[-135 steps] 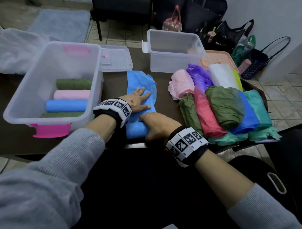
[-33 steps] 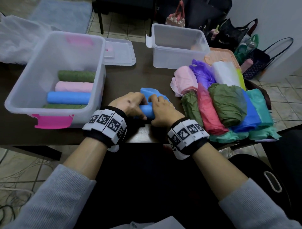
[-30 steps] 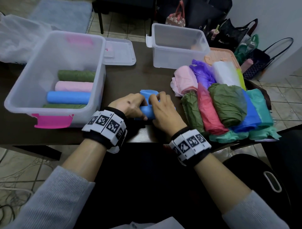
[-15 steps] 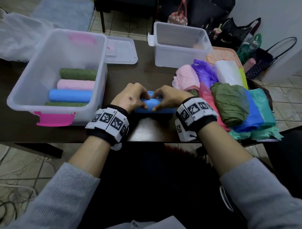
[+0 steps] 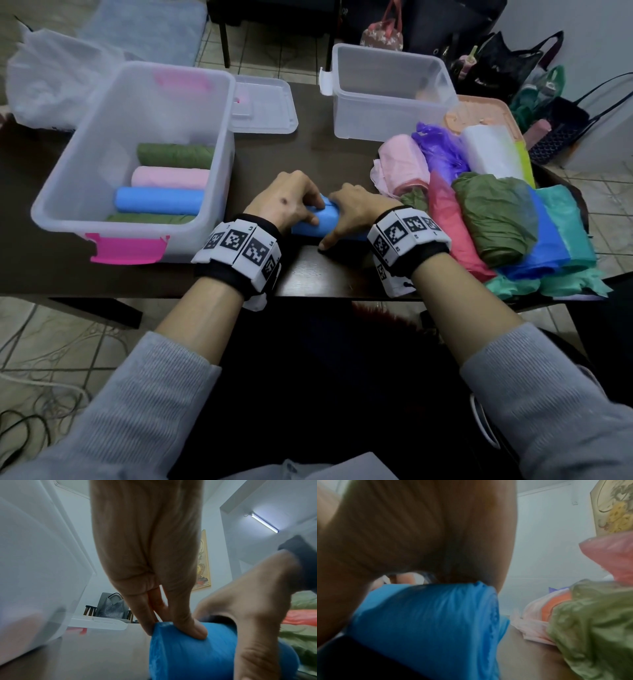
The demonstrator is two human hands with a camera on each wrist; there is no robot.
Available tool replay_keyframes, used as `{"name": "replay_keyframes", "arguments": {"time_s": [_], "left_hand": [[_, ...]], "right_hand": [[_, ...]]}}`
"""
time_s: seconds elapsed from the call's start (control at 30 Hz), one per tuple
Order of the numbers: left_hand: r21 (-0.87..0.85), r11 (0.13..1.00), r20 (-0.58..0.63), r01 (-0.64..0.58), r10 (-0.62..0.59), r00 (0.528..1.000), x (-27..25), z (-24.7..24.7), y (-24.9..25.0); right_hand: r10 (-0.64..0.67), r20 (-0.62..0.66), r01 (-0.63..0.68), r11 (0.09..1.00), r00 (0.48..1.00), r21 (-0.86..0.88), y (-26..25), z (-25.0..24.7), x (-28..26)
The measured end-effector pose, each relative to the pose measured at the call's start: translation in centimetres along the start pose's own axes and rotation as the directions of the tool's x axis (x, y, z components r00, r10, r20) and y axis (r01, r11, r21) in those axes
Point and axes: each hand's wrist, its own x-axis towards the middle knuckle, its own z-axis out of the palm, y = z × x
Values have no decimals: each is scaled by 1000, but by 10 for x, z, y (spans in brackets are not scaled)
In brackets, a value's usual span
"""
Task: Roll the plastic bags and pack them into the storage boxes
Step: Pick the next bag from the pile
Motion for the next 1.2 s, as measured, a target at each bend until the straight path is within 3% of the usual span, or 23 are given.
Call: {"name": "replay_keyframes", "arguments": {"time_s": [0.23, 0.43, 0.5, 0.57, 0.67, 0.83, 0.9, 1.0, 1.2], "left_hand": [[5, 1000, -32, -7, 8, 999, -4, 0, 3], [100, 995, -13, -22, 23, 1000, -14, -1, 9], [112, 992, -35, -54, 58, 998, -20, -8, 18], [56, 991, -143, -125, 132, 981, -30, -25, 32], [-25, 987, -393, -156, 134, 910, -51, -62, 43], [8, 984, -676, 178, -126, 726, -90, -110, 0], [-63, 945, -710, 322, -269, 651, -107, -118, -25], [-160, 871, -705, 463, -430, 565, -124, -120, -51], [-364, 750, -600, 552, -642, 477, -128, -120, -64]], "right_hand": [[-150, -171, 149, 989, 974, -21, 2, 18, -21], [-141, -348, 68, 975, 927, -214, -5, 43, -30], [-104, -355, 38, 982, 929, -186, -8, 43, -28], [-42, -329, 24, 998, 944, -60, -8, 39, -23], [3, -328, 102, 947, 945, 305, -14, 24, -16], [-25, -384, 287, 711, 923, 642, -45, -15, -4], [-43, -417, 341, 655, 908, 675, -59, -29, -3], [-56, -472, 390, 651, 880, 651, -80, -49, -1], [-159, -603, 510, 719, 782, 472, -130, -75, 10]]}}
